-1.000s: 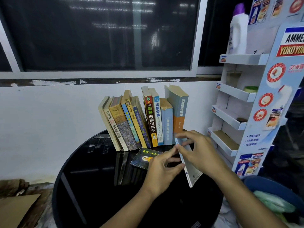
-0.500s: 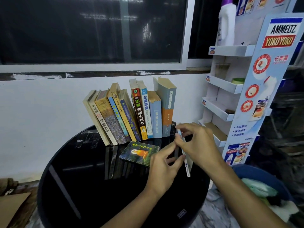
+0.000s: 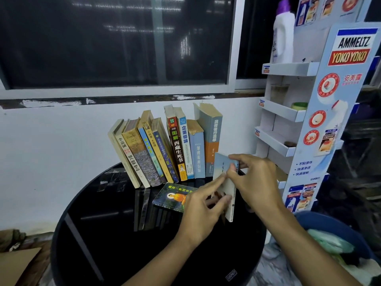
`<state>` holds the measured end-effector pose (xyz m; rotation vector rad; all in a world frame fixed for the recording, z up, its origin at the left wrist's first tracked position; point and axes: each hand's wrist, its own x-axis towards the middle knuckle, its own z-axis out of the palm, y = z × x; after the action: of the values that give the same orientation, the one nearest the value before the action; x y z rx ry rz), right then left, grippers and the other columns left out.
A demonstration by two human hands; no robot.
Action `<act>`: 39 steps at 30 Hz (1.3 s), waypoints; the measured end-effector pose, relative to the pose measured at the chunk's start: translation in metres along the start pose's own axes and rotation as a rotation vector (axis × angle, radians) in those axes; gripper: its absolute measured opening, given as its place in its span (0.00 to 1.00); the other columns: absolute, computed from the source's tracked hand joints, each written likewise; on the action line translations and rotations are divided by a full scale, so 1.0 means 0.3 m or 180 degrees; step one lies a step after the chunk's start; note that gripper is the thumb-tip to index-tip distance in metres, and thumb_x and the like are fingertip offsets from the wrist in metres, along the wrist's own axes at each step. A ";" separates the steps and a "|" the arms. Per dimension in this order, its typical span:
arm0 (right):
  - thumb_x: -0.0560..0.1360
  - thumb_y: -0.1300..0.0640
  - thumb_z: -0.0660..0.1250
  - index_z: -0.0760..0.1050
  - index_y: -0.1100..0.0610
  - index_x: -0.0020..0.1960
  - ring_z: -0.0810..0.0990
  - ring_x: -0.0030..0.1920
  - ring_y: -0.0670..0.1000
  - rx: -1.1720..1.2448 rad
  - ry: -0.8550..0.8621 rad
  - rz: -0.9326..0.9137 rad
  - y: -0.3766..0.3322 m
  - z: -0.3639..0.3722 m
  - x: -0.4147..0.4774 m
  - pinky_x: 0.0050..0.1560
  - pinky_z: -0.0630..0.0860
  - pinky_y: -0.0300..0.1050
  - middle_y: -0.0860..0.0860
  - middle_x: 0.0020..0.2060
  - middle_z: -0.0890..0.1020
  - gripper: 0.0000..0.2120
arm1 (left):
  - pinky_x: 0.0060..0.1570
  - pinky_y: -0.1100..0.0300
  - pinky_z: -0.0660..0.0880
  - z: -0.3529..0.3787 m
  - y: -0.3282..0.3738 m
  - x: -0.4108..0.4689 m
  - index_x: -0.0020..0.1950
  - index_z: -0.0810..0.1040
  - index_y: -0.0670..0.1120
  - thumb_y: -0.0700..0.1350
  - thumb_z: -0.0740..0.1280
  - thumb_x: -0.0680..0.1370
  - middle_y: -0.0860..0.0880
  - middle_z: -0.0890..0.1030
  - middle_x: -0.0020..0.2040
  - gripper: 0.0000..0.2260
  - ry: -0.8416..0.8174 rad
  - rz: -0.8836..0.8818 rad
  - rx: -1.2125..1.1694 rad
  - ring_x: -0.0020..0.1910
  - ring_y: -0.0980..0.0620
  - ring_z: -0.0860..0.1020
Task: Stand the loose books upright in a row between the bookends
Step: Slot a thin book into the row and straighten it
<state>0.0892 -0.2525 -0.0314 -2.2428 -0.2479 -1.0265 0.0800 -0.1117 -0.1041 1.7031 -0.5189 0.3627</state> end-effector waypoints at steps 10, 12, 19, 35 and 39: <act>0.72 0.64 0.73 0.86 0.59 0.51 0.80 0.36 0.42 0.0341 0.0106 -0.0184 -0.098 0.020 0.109 0.41 0.67 0.18 0.51 0.42 0.87 0.08 | 0.74 0.62 0.61 -0.360 0.002 0.195 0.70 0.78 0.54 0.48 0.73 0.78 0.64 0.75 0.67 0.20 0.0687 0.0202 0.1931 0.70 0.63 0.69; 0.72 0.65 0.74 0.86 0.59 0.50 0.79 0.35 0.41 0.0422 0.0111 -0.0264 -0.129 0.032 0.130 0.39 0.67 0.18 0.51 0.41 0.87 0.07 | 0.77 0.47 0.59 -0.439 -0.007 0.255 0.71 0.78 0.55 0.50 0.74 0.78 0.60 0.74 0.71 0.21 0.0847 0.0314 0.2439 0.74 0.55 0.67; 0.72 0.66 0.74 0.86 0.60 0.51 0.76 0.45 0.34 0.0600 0.0313 -0.0558 -0.237 0.071 0.187 0.40 0.65 0.16 0.50 0.40 0.87 0.09 | 0.74 0.33 0.44 -0.608 -0.022 0.387 0.69 0.78 0.61 0.53 0.75 0.75 0.53 0.64 0.80 0.22 0.0943 0.0314 0.3768 0.82 0.47 0.51; 0.77 0.58 0.72 0.85 0.59 0.55 0.80 0.42 0.41 0.0514 0.0363 -0.0906 -0.396 0.163 0.363 0.39 0.67 0.19 0.49 0.48 0.87 0.08 | 0.74 0.38 0.48 -0.643 -0.088 0.425 0.66 0.80 0.60 0.55 0.74 0.75 0.53 0.66 0.78 0.19 0.0865 0.0259 0.3735 0.78 0.50 0.61; 0.78 0.58 0.71 0.84 0.59 0.55 0.82 0.46 0.44 0.0544 0.0344 -0.1002 -0.411 0.209 0.403 0.42 0.72 0.26 0.50 0.50 0.87 0.08 | 0.75 0.38 0.47 -0.650 -0.093 0.414 0.68 0.79 0.60 0.55 0.73 0.76 0.53 0.64 0.79 0.19 0.0872 0.0226 0.3688 0.79 0.52 0.60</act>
<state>0.1578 -0.1292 0.0863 -2.0266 -0.6326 -1.2352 0.2087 0.0662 -0.0262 2.6719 -0.1330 1.0726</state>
